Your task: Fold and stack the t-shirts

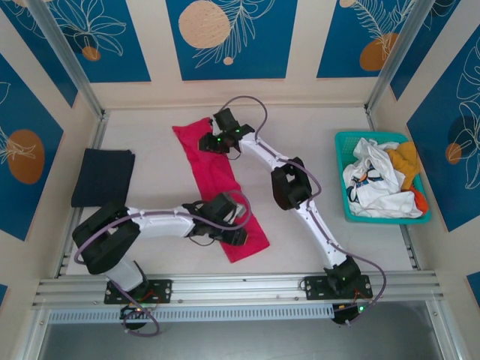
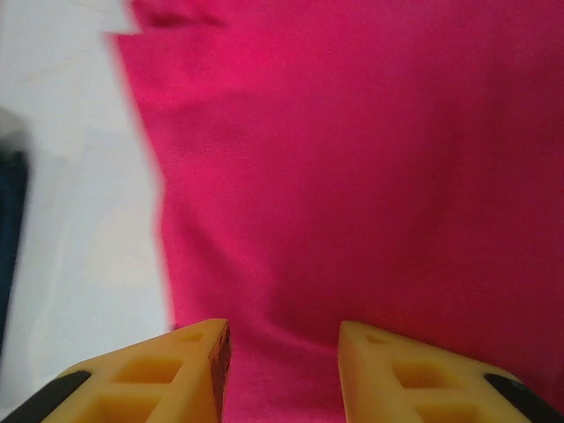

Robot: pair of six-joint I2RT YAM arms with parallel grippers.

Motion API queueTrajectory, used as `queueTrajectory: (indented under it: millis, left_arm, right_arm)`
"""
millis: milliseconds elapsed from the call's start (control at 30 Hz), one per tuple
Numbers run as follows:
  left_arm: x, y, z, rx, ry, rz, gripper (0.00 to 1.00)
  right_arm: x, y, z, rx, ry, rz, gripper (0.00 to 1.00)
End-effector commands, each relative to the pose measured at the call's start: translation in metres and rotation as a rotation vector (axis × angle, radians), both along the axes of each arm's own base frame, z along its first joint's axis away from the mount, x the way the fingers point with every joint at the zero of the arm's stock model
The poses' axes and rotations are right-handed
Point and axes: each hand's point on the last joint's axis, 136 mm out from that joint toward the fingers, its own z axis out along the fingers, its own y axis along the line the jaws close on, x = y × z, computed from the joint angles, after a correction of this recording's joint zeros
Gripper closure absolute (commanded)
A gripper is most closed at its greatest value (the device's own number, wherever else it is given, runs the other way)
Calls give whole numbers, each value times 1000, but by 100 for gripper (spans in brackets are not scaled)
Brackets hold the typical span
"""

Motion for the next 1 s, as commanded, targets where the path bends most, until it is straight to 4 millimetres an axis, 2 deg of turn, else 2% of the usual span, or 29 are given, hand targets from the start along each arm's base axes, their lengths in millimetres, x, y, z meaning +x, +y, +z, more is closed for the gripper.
queueTrajectory:
  millis: [0,133,233,367,533,667,800,867,967]
  left_arm:
    - [-21,39,-26,144,67,-11,57]
    - [-25,49,-27,167,52,-63,57]
    - [-35,50,-26,151,85,-131,56]
    - [-44,51,-28,148,130,-183,56]
    - [-37,49,-27,162,115,-186,55]
    - [-21,39,-15,122,70,-167,55]
    - [-10,34,0,89,40,-163,53]
    - [-2,30,12,56,7,-153,50]
    - [16,24,40,-35,-56,-113,37]
  right_arm:
    - [16,-50,-16,-81,100,-152,60]
    - [22,-98,-31,-180,157,-270,60]
    - [29,-118,-31,-171,160,-295,60]
    - [36,-135,-31,-173,158,-318,60]
    - [45,-133,-17,-141,116,-281,60]
    - [47,-126,9,-111,70,-240,59]
    - [44,-126,57,-80,-10,-198,54]
    - [39,-128,84,-66,-70,-178,51]
    - [25,-141,120,-62,-168,-179,46]
